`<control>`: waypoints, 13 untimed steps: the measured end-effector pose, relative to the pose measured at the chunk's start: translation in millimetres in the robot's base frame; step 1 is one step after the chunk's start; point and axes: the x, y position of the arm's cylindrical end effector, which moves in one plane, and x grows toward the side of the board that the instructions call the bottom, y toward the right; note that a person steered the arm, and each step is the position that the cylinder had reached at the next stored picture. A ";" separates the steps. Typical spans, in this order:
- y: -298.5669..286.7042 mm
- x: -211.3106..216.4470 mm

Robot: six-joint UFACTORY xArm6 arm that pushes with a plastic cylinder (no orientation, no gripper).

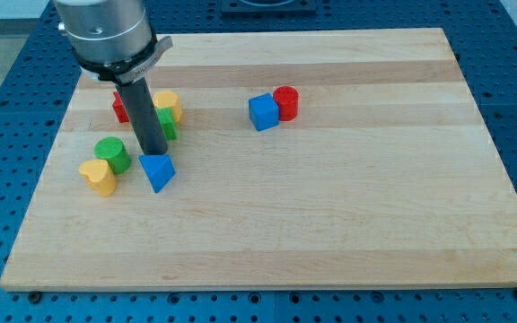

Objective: Push the yellow heart to the bottom center

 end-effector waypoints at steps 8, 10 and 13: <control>-64.9 5.7; -81.9 82.1; -55.7 128.4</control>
